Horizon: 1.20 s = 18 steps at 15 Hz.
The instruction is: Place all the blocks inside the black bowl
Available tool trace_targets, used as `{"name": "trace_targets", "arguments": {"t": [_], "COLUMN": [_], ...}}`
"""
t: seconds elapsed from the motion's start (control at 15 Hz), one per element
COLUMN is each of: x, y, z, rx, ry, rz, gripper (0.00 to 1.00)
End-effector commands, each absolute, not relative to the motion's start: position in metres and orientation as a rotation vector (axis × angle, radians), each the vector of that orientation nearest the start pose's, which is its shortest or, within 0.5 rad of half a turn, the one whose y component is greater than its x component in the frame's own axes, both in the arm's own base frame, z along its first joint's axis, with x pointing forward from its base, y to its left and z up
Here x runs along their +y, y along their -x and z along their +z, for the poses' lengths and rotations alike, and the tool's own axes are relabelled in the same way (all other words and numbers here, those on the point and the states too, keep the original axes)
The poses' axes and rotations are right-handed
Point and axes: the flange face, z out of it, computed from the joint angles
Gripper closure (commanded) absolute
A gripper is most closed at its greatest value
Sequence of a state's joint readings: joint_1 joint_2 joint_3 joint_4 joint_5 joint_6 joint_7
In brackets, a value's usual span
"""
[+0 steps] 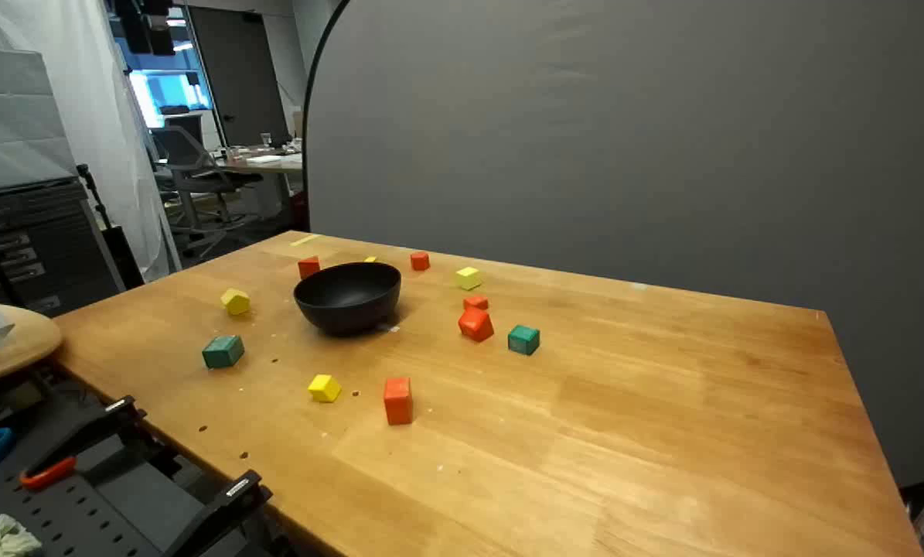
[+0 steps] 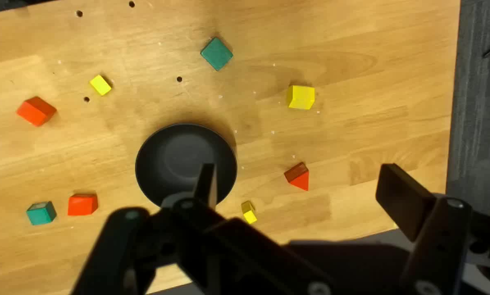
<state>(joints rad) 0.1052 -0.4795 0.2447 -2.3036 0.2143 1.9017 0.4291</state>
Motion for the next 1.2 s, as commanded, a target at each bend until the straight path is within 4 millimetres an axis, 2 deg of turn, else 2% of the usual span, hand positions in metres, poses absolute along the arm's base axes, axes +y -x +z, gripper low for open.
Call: {"name": "trace_targets", "arguments": {"t": [0.0, 0.27, 0.4, 0.6, 0.93, 1.13], "x": [0.169, 0.17, 0.174, 0.184, 0.197, 0.195], "y": [-0.386, -0.385, -0.407, -0.454, -0.545, -0.601], "z": [0.531, 0.539, 0.526, 0.486, 0.425, 0.4], "rx": [0.249, 0.245, 0.224, -0.023, -0.379, -0.44], "ry": [3.018, 3.013, 3.037, 3.154, 3.291, 3.327], "rz": [-0.049, -0.073, -0.139, -0.243, -0.467, -0.508], "gripper": [0.0, 0.0, 0.0, 0.0, 0.0, 0.0]}}
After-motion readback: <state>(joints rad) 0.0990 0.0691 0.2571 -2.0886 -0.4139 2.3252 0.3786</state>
